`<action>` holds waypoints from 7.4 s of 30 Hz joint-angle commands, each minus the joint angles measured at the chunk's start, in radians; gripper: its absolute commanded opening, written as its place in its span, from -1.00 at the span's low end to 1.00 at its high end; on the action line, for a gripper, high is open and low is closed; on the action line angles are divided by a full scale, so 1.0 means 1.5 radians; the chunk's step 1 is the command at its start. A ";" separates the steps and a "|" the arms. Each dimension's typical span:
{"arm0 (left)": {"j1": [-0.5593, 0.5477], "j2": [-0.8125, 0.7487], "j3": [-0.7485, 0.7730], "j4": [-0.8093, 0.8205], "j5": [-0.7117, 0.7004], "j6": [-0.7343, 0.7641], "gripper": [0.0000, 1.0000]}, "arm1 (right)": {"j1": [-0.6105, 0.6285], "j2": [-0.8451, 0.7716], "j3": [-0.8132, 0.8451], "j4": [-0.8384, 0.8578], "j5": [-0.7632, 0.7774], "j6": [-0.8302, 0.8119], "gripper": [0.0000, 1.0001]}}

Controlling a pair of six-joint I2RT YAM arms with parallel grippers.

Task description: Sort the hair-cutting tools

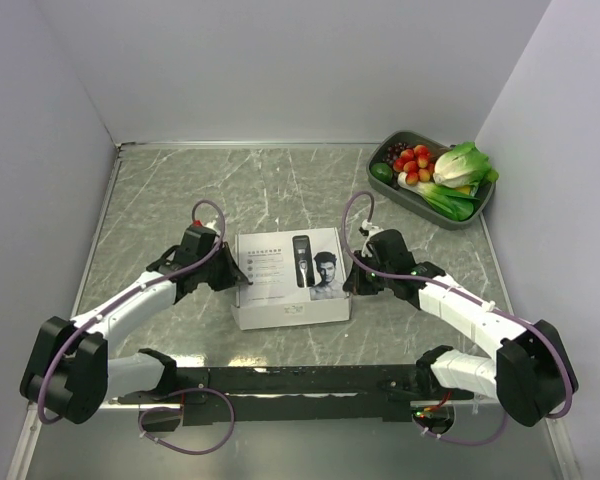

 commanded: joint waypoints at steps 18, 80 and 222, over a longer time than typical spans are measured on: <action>-0.043 -0.019 0.003 -0.025 -0.085 -0.030 -0.98 | 0.006 -0.083 -0.005 -0.068 0.098 0.026 -1.00; -0.001 0.333 0.349 0.030 -0.081 0.052 -0.98 | -0.052 0.388 0.388 0.033 0.025 -0.059 -1.00; 0.008 0.181 0.134 -0.148 -0.032 0.038 -0.08 | -0.036 0.235 0.146 -0.174 0.066 0.033 -0.05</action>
